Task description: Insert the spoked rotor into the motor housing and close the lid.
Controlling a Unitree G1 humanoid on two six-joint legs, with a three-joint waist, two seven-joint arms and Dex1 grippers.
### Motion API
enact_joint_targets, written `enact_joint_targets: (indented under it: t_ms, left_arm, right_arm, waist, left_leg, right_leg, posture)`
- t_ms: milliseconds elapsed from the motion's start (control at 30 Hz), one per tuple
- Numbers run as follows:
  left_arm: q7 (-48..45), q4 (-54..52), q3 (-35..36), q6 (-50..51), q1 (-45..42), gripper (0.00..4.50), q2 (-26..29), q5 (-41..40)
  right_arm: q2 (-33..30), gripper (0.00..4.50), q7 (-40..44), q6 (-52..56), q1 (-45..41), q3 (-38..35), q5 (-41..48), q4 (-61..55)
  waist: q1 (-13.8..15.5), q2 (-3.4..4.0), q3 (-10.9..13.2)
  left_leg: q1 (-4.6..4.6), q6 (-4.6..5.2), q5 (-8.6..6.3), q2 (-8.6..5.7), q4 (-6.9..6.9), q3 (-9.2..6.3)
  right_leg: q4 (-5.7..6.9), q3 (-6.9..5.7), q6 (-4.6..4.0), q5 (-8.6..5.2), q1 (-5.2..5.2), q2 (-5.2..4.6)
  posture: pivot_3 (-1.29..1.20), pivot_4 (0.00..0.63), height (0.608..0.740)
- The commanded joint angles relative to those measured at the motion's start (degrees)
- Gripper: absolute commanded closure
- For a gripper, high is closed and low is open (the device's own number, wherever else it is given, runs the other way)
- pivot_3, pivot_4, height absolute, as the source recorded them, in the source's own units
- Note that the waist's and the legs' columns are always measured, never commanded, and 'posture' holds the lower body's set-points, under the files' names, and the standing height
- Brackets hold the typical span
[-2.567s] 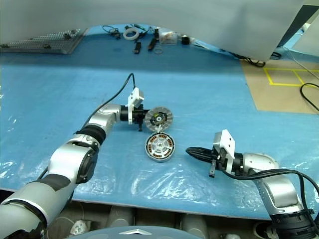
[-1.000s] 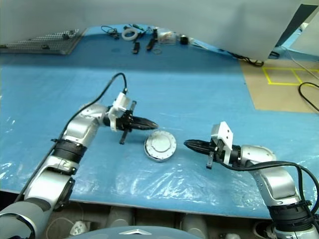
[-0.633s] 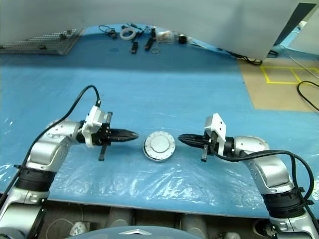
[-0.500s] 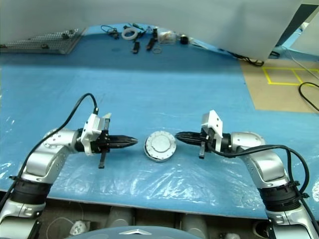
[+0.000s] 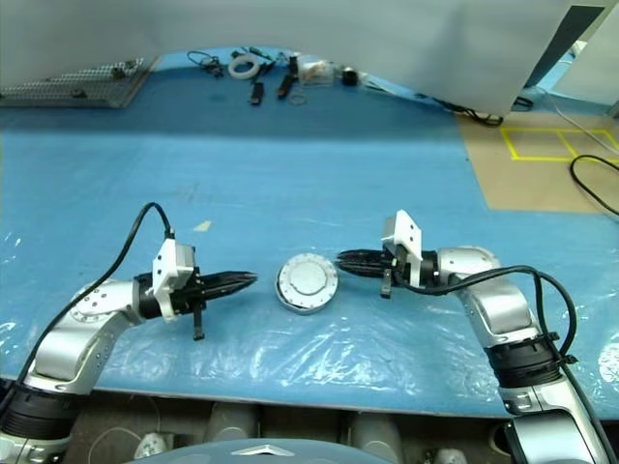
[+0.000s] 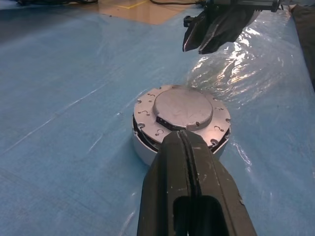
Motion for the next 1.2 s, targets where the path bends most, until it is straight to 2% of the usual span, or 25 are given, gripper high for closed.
enact_joint_targets:
  t_ms: [33, 300, 467, 667, 1200]
  left_arm:
    - [0.23, -1.60, 1.48, -1.60, 0.26, 4.50, 0.83, -0.46]
    - [-0.12, -1.57, 0.76, -1.52, 0.06, 4.50, 1.08, -0.69]
    - [0.38, -1.41, 0.25, -1.41, -0.76, 4.50, 0.66, -0.59]
    - [1.00, -1.83, -0.04, -1.38, -0.73, 4.50, 0.26, -0.60]
    - [1.85, -2.26, -0.86, -2.13, -0.09, 4.50, -0.33, -0.14]
  right_arm:
    - [0.89, 2.59, 0.98, -1.47, -2.15, -0.14, -0.03, 0.88]
    - [2.15, 0.01, 4.20, -1.68, -5.67, 3.63, -2.44, 4.57]
    - [3.32, 0.01, 5.76, -2.62, -7.39, 6.89, -4.80, 5.95]
    - [6.42, 0.01, 3.82, -9.03, -9.11, 8.14, -9.21, 9.83]
    - [10.39, 0.01, 4.93, -14.58, -10.05, 11.26, -14.31, 17.99]
  waist:
    - [0.00, 0.00, 0.00]
    - [0.00, 0.00, 0.00]
    - [-0.01, 0.00, 0.00]
    - [-0.02, 0.00, 0.00]
    - [-0.10, -0.01, 0.00]
  left_leg:
    - [0.01, 0.00, 0.00, 0.00, 0.02, 0.00]
    - [0.06, 0.02, 0.01, 0.00, 0.11, 0.00]
    - [0.09, 0.03, 0.01, 0.01, 0.20, 0.00]
    - [0.12, 0.00, 0.00, 0.02, 0.33, 0.01]
    - [0.15, 0.00, -0.01, 0.02, 0.35, 0.01]
  right_leg:
    - [0.02, 0.01, -0.01, 0.00, 0.00, 0.00]
    - [0.19, 0.04, -0.03, -0.01, 0.00, 0.00]
    - [0.35, 0.05, -0.05, -0.03, -0.01, 0.00]
    - [0.54, 0.08, -0.07, -0.04, -0.03, 0.00]
    - [0.62, 0.10, -0.09, -0.05, -0.03, 0.00]
  posture:
    - [0.00, 0.150, 0.740]
    - [0.00, 0.150, 0.740]
    - [0.00, 0.150, 0.740]
    - [0.00, 0.150, 0.740]
    - [0.00, 0.150, 0.740]
